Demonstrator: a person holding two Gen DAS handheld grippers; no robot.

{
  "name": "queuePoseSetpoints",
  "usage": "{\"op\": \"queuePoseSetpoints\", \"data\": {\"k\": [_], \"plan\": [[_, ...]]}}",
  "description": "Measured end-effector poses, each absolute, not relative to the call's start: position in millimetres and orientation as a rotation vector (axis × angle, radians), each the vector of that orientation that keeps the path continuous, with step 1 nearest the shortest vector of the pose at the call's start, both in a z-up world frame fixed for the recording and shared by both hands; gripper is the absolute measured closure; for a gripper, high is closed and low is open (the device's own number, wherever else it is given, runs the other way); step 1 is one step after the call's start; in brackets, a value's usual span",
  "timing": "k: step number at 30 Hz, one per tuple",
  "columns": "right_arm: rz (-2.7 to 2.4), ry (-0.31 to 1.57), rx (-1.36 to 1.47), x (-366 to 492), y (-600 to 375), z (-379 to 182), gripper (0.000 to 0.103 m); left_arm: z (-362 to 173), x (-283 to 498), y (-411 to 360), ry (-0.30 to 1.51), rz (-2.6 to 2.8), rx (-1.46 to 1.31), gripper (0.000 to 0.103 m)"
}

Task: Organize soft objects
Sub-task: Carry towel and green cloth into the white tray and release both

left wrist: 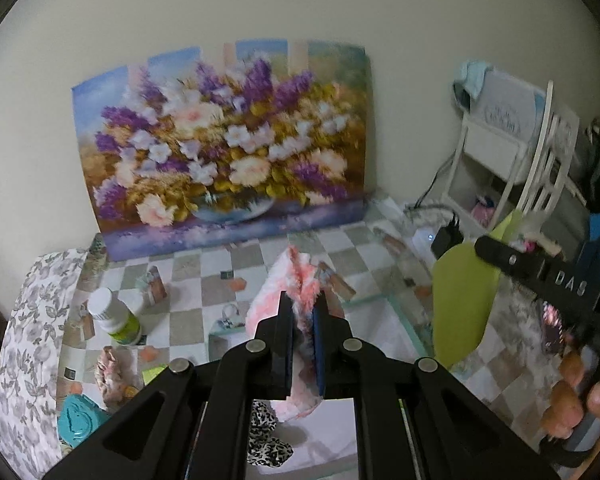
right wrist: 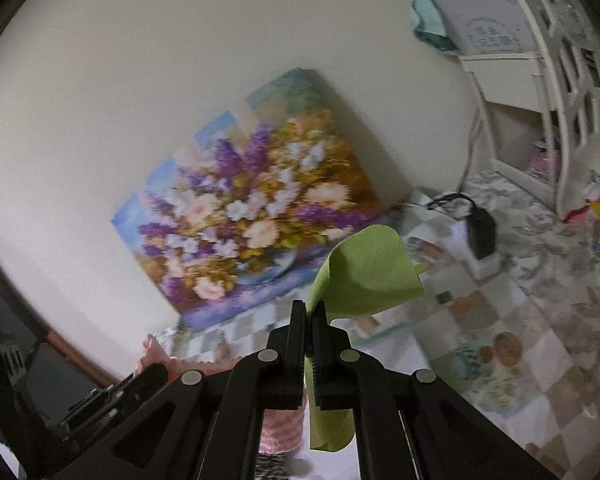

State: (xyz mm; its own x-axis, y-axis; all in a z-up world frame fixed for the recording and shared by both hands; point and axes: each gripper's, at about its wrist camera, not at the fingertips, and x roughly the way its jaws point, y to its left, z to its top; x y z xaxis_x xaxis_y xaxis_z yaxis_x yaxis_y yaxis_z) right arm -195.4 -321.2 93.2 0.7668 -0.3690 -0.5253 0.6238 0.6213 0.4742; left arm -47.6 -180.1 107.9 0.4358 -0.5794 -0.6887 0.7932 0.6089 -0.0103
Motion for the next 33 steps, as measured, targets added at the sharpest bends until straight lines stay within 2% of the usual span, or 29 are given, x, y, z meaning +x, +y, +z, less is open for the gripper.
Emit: {"op": "queuePoseSetpoints", "data": {"k": [9,18,30,33], "plan": [[-0.610,0.671,0.736,-150.5,-341.1,13.5,0.099,24.8,-23.7,-202.7,0.933,-0.784,0.433,0.094],[-0.589,0.850,0.768,-130.4,-341.8,-43.6,0.099,-36.9,-9.7,-206.6,1.120,-0.697,0.502,0.093],[-0.605,1.016,0.764,-118.4,-338.9,-85.7,0.096,-68.8,-3.2,-209.1,1.216,-0.666,0.538,0.092],[-0.614,1.028,0.753,-115.8,-338.5,-84.2,0.096,-68.1,-2.2,-209.2,1.232,-0.673,0.526,0.084]]}}
